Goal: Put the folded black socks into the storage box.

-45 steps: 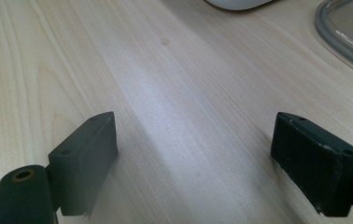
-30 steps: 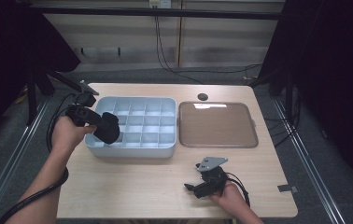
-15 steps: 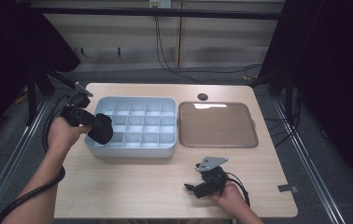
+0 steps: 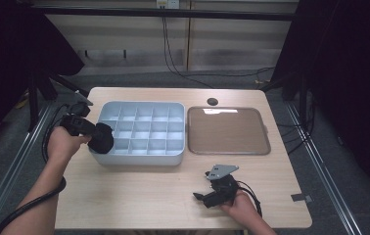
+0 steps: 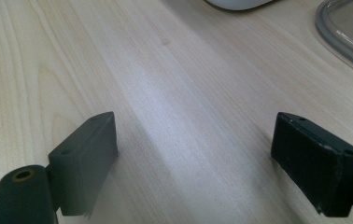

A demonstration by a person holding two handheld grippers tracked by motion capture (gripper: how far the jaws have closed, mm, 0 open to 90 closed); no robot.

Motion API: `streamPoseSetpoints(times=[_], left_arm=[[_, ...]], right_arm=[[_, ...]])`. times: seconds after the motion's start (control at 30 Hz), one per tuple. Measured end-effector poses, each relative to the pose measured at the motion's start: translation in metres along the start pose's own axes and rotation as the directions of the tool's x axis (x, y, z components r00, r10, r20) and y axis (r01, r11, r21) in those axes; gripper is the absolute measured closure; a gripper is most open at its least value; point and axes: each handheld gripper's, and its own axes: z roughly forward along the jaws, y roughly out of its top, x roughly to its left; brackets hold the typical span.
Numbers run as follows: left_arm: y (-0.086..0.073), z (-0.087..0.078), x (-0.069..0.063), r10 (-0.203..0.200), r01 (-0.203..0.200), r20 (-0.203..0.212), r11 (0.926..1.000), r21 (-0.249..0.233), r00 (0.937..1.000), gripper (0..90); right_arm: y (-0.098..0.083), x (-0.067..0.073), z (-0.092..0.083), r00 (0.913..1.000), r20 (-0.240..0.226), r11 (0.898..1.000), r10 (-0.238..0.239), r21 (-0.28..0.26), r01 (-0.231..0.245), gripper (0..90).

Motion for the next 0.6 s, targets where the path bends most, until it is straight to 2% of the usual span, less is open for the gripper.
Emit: streamPoseSetpoints(times=[0.6], left_arm=[[-0.002,0.015,0.002,-0.004,0.008,-0.083,0.9989,0.047,0.9965,71.5]], right_arm=[[0.000,0.000,0.000,1.0000,-0.002,1.000,0.001,0.001,-0.001,14.1]])
